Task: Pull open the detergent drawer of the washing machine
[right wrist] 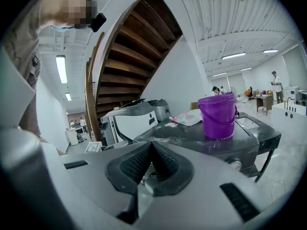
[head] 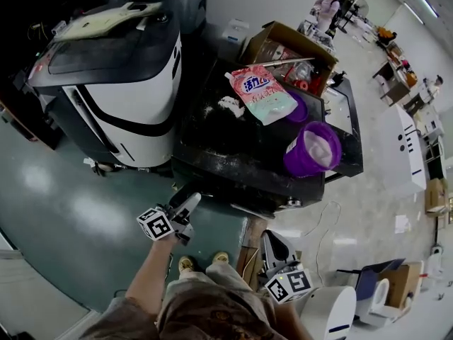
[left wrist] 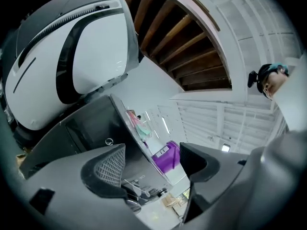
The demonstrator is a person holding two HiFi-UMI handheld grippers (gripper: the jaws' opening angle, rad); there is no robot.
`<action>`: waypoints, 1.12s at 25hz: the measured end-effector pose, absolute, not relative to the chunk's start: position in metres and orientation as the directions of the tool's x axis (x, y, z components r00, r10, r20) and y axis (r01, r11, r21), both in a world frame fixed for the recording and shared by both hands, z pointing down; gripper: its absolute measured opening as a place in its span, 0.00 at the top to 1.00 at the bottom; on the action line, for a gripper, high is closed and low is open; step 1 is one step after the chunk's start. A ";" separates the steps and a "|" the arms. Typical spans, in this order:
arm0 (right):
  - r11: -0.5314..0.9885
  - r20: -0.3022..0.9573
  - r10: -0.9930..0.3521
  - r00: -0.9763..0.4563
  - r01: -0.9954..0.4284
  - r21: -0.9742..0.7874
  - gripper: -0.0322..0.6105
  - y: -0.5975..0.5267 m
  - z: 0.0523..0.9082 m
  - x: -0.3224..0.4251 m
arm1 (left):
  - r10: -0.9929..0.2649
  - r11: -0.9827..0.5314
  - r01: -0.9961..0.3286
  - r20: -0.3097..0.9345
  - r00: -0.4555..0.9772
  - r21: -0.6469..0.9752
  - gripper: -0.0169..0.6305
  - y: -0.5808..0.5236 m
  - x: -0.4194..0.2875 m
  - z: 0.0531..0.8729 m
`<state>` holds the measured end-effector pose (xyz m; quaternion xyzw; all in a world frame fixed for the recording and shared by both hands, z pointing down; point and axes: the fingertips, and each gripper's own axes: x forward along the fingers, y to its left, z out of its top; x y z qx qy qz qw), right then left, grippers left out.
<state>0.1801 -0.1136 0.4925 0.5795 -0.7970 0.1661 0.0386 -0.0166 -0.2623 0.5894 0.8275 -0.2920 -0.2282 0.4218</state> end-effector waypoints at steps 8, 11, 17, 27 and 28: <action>0.250 0.305 -0.903 -0.302 -0.948 -0.199 0.95 -0.114 0.501 0.193 | -0.680 -0.401 -0.257 -0.097 0.727 0.879 0.43 -0.287 -0.009 0.643; 0.238 0.322 -0.901 -0.290 -0.952 -0.191 0.95 -0.116 0.503 0.200 | -0.692 -0.375 -0.226 -0.109 0.713 0.899 0.43 -0.298 -0.007 0.660; 0.224 0.347 -0.896 -0.276 -0.957 -0.184 0.95 -0.114 0.508 0.204 | -0.680 -0.407 -0.141 -0.196 0.707 0.902 0.43 -0.314 0.004 0.664; 0.194 0.363 -0.901 -0.239 -0.969 -0.156 0.95 -0.103 0.511 0.218 | -0.685 -0.404 -0.062 -0.257 0.682 0.913 0.43 -0.324 0.008 0.673; 0.192 0.364 -0.901 -0.237 -0.969 -0.155 0.95 -0.101 0.511 0.219 | -0.689 -0.402 -0.058 -0.260 0.676 0.914 0.43 -0.326 0.007 0.673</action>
